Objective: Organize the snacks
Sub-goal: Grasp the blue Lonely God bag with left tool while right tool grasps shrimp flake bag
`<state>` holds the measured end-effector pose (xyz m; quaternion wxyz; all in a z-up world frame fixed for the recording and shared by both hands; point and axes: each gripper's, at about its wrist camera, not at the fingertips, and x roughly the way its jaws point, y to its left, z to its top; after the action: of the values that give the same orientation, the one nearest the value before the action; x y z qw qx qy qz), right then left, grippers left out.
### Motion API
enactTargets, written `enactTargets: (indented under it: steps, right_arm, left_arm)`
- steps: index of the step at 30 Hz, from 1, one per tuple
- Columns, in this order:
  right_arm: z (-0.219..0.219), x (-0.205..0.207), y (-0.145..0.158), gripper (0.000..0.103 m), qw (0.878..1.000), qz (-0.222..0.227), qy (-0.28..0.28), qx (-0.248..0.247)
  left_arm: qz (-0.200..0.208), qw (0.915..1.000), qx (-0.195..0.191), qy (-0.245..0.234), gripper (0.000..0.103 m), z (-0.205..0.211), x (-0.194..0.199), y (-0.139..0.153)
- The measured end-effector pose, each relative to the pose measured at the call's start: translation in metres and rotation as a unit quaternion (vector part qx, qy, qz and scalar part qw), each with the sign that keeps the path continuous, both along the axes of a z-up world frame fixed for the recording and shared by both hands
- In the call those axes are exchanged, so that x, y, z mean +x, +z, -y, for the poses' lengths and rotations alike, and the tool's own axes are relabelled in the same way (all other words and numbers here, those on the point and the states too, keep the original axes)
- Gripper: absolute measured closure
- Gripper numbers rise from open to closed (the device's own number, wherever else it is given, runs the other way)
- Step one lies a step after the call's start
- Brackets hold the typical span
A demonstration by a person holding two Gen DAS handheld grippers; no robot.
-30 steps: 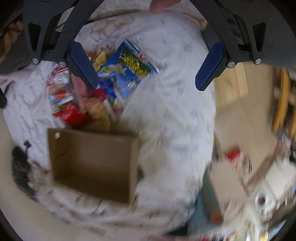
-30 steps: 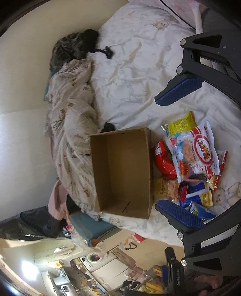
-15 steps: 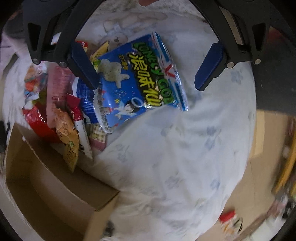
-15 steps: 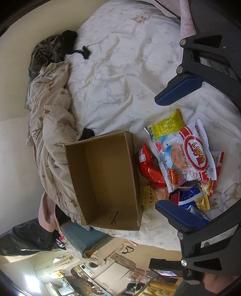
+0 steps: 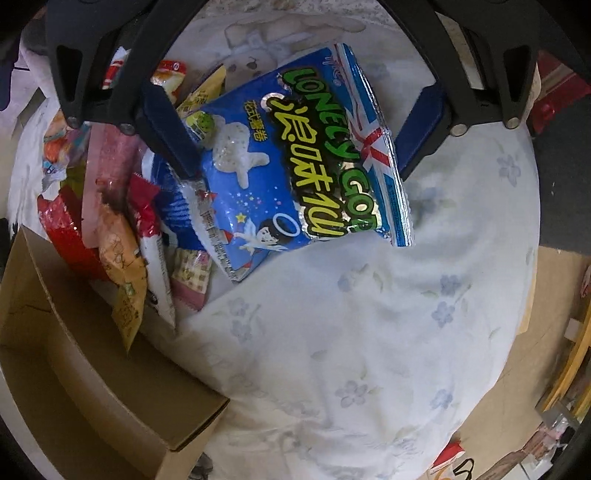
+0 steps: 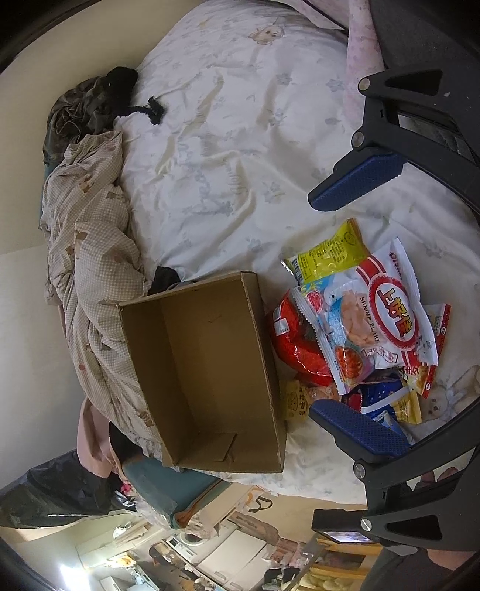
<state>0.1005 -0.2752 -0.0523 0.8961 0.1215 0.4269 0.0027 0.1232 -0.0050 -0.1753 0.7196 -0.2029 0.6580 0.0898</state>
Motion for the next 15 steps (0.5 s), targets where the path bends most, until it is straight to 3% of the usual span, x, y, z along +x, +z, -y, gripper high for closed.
enactTargets:
  steps: [6,11,15]
  right_arm:
    - [0.0,0.001,-0.002,0.0,1.0,-0.003,0.002,-0.002]
    - [0.013,0.008,-0.008,0.0,0.999,-0.028,-0.008,0.024]
    - [0.026,0.023,-0.028,0.0,0.993,-0.097,-0.012,0.06]
  left_arm:
    - [0.03,0.9993,0.006,-0.019,0.043,0.005,0.002,0.021]
    - [0.041,0.9982,0.009,-0.044,0.05,0.005,-0.002,0.053]
    - [0.06,0.9951,0.015,-0.077,0.051,0.008,0.002,0.076]
